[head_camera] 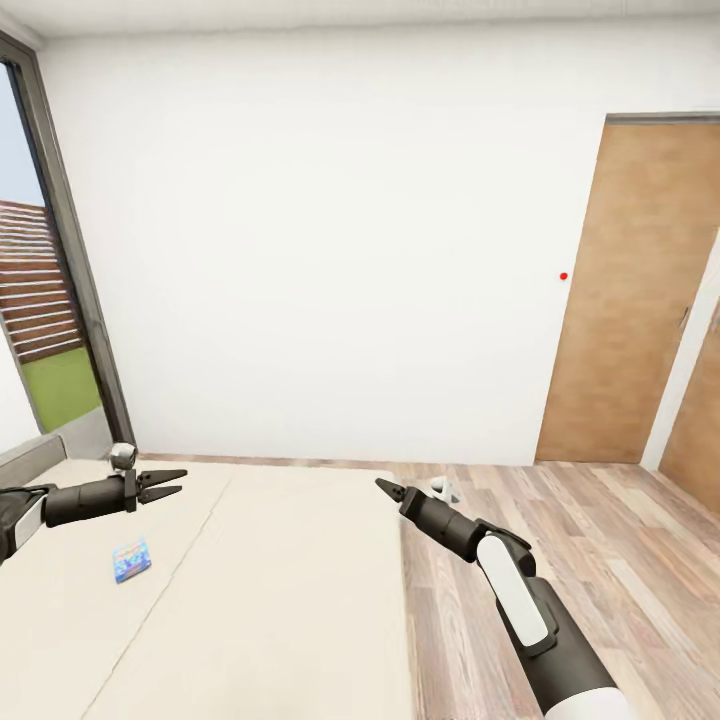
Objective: Put all the toys in the child's room - the three board games (two on the bed and one on the table), the two jigsaw puzzles on the table, and the tennis ball on the table - inside the toy box on the table in the child's room.
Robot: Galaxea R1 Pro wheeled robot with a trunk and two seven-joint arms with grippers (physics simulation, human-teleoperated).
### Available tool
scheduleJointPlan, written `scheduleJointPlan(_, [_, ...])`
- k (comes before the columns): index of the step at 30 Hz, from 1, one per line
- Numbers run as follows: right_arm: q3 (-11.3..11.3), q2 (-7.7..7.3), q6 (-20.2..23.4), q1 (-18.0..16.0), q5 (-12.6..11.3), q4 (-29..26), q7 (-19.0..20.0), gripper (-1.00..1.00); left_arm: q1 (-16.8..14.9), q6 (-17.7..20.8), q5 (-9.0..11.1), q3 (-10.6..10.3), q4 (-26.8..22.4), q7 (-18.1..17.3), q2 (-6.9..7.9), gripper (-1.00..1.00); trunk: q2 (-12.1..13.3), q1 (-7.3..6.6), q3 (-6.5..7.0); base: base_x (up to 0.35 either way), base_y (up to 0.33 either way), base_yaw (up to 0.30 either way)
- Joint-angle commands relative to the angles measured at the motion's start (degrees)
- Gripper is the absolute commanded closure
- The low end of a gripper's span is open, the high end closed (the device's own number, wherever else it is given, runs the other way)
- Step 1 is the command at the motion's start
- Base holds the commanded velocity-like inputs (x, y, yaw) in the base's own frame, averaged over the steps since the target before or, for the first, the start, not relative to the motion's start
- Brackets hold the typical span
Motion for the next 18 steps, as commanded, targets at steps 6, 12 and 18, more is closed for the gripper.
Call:
scheduleJointPlan(6, [-0.06, 0.04, 0.26, -0.06, -0.07, 0.00, 0.08, -1.00, -0.02, 0.60, -0.27, 0.33, -0.01, -0.22, 0.03, -1.00, -0.07, 0.01, 0.07, 0.000, 0.263, -0.277])
scheduleJointPlan(12, [-0.01, 0.04, 0.26, -0.06, -0.07, 0.00, 0.06, -1.00, -0.02, 0.61, -0.27, 0.38, -0.01, -0.22, 0.07, -1.00, -0.07, 0.01, 0.19, 0.000, 0.281, -0.213])
scheduleJointPlan(18, [0.02, 0.10, 0.26, -0.06, -0.07, 0.00, 0.08, -1.00, -0.02, 0.61, -0.27, 0.37, -0.01, -0.22, 0.10, -1.00, -0.07, 0.01, 0.21, 0.000, 0.284, -0.034])
